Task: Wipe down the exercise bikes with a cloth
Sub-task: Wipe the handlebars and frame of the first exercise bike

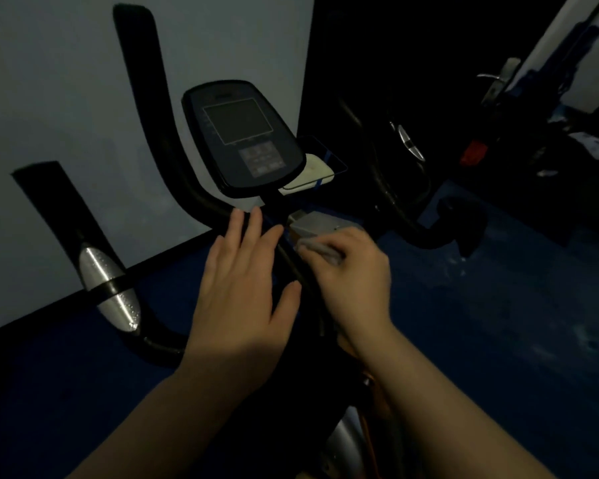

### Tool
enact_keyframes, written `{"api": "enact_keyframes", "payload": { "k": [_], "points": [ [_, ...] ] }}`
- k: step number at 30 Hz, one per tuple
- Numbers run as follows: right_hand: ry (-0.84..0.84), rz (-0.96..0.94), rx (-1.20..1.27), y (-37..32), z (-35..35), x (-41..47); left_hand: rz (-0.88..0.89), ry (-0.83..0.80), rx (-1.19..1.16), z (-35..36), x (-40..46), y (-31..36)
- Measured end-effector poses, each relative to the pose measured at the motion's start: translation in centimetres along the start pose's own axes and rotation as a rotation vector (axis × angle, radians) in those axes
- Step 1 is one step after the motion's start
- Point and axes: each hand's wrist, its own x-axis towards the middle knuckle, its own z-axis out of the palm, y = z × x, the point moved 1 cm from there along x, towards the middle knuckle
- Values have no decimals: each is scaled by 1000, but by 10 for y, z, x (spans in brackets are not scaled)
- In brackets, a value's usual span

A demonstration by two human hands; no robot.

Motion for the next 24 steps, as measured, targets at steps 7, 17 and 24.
{"api": "enact_keyframes", "payload": {
  "k": [7, 17, 24],
  "points": [
    [-81, -78, -206, -1, 3, 15, -38, 8, 76, 3, 4, -1],
    [-98, -123, -123, 10, -6, 6, -38, 18, 23, 3, 2, -3],
    [-97, -92, -108, 8, 1, 9, -41, 22, -7, 4, 3, -3]
  ]
}}
